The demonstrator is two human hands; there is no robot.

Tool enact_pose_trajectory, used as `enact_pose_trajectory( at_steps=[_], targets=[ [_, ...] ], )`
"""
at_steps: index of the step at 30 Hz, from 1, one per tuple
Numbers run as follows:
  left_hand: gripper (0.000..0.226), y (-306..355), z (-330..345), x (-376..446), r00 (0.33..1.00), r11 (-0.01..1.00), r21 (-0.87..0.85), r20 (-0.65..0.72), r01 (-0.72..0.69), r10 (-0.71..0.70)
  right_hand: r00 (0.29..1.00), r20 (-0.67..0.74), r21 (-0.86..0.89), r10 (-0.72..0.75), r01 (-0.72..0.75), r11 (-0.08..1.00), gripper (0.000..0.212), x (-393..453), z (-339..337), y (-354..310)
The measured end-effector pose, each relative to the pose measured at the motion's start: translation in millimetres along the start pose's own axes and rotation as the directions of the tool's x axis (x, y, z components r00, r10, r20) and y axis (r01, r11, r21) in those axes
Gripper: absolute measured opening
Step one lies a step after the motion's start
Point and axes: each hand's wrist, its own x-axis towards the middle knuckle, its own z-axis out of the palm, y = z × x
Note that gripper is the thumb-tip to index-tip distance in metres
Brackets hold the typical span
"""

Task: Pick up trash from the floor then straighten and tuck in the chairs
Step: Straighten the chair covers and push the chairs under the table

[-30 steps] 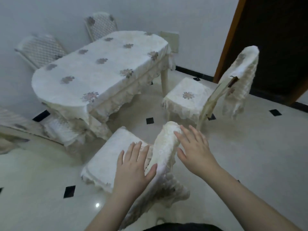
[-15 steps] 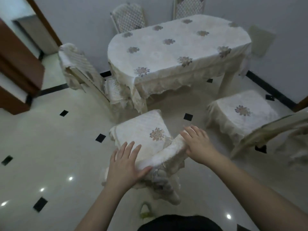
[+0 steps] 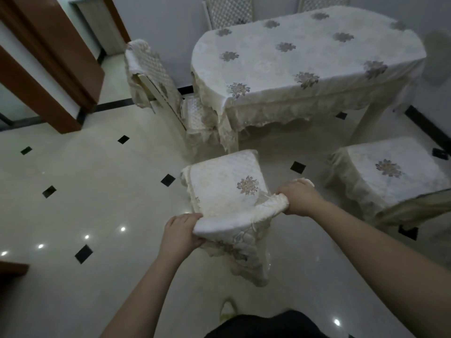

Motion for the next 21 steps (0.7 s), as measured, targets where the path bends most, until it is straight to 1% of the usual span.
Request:
enact_pose_trajectory(
  at_steps=[1,3,4,6,8,10,11,12,15,16,21],
  targets=[
    [0.057,-2.3,1.0,5.0,1.0,1.0,0.015,0.02,0.002,-0.003,1.0,-0.008,-0.018,-0.002,0.002,1.0,0.024,0.7,-0.2,-1.1],
    [0.041,-5.1,3.5,12.9,0.999,0.999,0.046,0.038,0.003,-0.005,1.0,-0.028,-0.015,0.008,-0.009,1.0,0.017,-1.0,1.5,-1.0],
    [0.035,-6.8,5.2,15.8,0.999,0.999,0.05,0.032,-0.01,0.009,0.999,-0.035,-0.011,0.011,-0.012,1.0,0.016,-2.0,1.9,-1.2],
    [0.029,-8.2,6.3,17.9,0.998,0.997,0.057,0.015,-0.059,0.058,0.999,-0.04,-0.019,0.02,-0.02,1.0,0.018,-2.7,2.1,-2.2],
    [0.032,-9.9,5.6,19.2,0.994,0.993,0.054,-0.003,-0.106,0.106,0.998,-0.05,-0.025,0.028,-0.03,0.999,0.019,-2.5,2.5,-3.1],
    [0.048,-13.7,6.6,20.3,0.992,0.991,0.046,-0.008,-0.129,0.129,0.998,-0.054,-0.041,0.029,-0.031,0.999,0.021,-2.0,4.3,-4.1],
    [0.053,-14.0,6.0,20.5,0.991,0.99,0.043,0.006,-0.131,0.131,0.998,-0.057,-0.048,0.03,-0.033,0.998,0.022,-1.6,5.3,-3.8],
    [0.049,-13.3,4.9,20.7,0.992,0.991,0.046,0.021,-0.126,0.126,0.998,-0.061,-0.048,0.031,-0.034,0.998,0.023,-0.9,6.7,-2.8],
    [0.022,-9.0,-0.7,19.6,0.995,0.994,0.069,0.056,-0.084,0.081,0.998,-0.057,-0.043,0.036,-0.039,0.998,0.022,-1.7,8.9,-3.4],
    [0.02,-9.0,-0.7,18.2,0.995,0.994,0.072,0.055,-0.087,0.084,0.997,-0.065,-0.048,0.038,-0.042,0.998,0.021,-2.9,10.8,-3.6],
    [0.033,-8.5,5.5,6.8,0.988,0.987,0.053,0.052,-0.151,0.148,0.992,-0.114,-0.052,0.057,-0.063,0.997,0.023,-16.6,23.3,-2.8]
  ],
)
